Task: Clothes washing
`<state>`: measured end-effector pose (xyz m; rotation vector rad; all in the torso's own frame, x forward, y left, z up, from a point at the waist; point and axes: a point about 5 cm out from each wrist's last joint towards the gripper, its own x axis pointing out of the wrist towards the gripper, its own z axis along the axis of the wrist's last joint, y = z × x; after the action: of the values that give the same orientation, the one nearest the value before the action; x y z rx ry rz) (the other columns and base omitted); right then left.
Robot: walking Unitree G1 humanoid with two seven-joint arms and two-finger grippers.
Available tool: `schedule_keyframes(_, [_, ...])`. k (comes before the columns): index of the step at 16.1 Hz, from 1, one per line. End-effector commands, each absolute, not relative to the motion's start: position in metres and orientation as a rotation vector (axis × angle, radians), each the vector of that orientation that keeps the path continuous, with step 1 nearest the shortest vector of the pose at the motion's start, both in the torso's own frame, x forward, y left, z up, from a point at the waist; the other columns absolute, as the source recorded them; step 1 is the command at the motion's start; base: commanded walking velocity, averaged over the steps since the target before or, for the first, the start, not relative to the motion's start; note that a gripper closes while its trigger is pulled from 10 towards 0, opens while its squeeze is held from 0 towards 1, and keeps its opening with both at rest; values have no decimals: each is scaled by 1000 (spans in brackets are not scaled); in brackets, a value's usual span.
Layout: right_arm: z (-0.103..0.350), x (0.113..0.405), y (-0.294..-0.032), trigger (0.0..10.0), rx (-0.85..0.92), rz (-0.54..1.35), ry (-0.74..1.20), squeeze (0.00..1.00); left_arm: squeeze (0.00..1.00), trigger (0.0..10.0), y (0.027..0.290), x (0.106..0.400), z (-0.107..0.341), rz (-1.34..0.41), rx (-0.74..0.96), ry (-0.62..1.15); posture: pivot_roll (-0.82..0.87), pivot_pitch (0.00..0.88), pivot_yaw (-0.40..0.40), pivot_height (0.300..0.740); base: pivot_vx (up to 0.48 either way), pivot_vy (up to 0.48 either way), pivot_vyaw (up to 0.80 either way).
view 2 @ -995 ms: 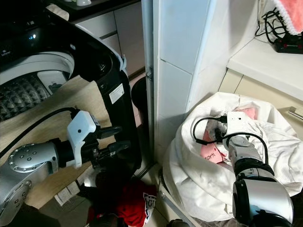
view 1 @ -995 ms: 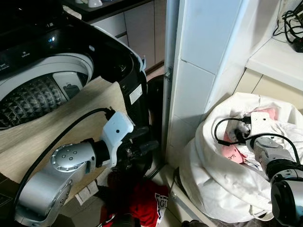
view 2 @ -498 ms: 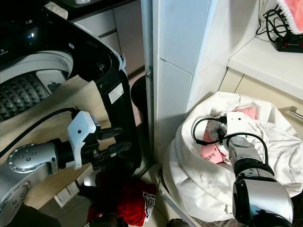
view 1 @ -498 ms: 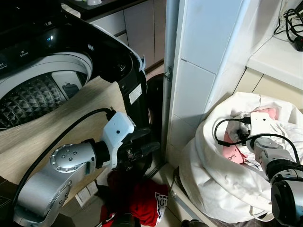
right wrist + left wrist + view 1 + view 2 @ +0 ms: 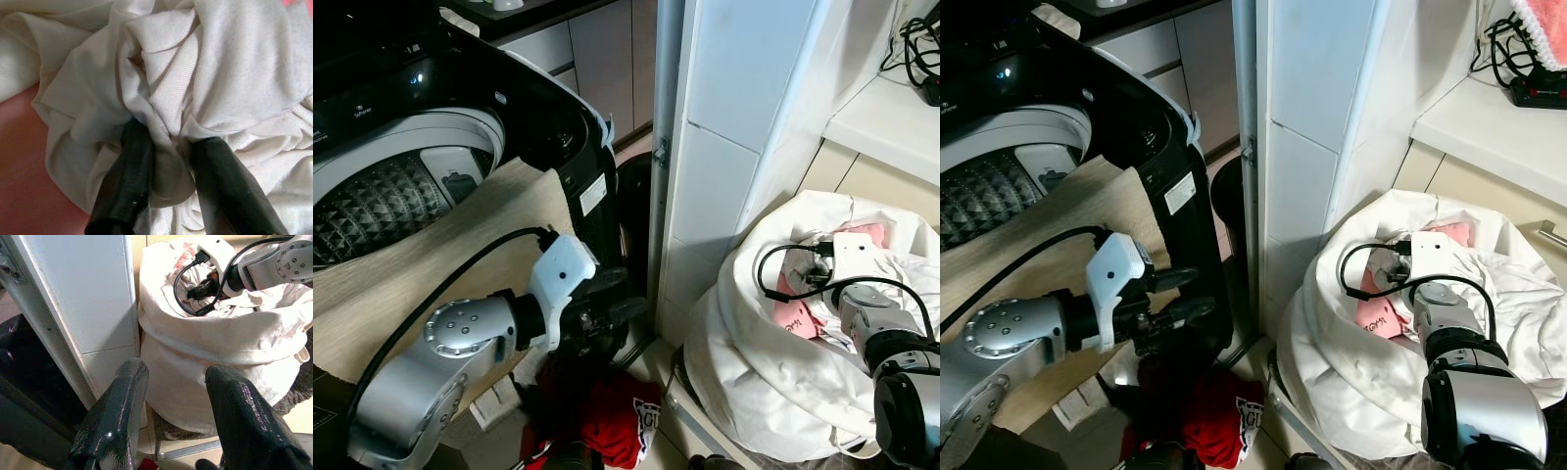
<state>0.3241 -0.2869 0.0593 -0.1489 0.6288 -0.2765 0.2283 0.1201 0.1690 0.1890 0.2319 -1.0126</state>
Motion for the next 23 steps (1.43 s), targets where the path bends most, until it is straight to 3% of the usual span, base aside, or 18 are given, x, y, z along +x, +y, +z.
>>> schedule_keyframes(1, [58,321,-291,0,-134,-299,635,0,0,10000,118,229,168,-1018,194,228,47,60,66,740,0,0,0])
schedule_keyframes(5, [61,319,-298,0,-98,-311,577,0,0,10000,114,232,164,-993,183,211,6,29,48,740,0,0,0])
schedule_keyframes(10, [107,313,-305,0,-93,-216,292,0,0,10000,101,254,170,-875,152,83,-71,15,42,740,0,0,0])
schedule_keyframes(13, [161,295,-304,0,-157,-64,162,0,0,10000,101,274,189,-776,134,-29,-96,19,49,740,0,0,0])
schedule_keyframes(15, [208,287,-299,0,-84,43,22,0,0,10000,95,282,206,-781,77,-104,-109,17,52,740,0,0,0])
schedule_keyframes(16, [251,278,-284,0,-51,205,-102,0,0,10000,86,285,220,-820,37,-163,-113,14,53,740,0,0,0])
schedule_keyframes(20, [292,259,-254,0,-53,527,-171,0,0,10000,73,286,235,-911,36,-237,-122,9,47,740,0,0,0])
schedule_keyframes(21, [309,249,-237,0,-38,699,-209,0,1000,10000,68,289,249,-937,-59,-266,-123,4,39,740,0,0,0])
schedule_keyframes(23, [316,246,-226,0,-17,792,-233,0,1000,10000,63,291,260,-967,-120,-302,-125,0,32,740,0,0,0])
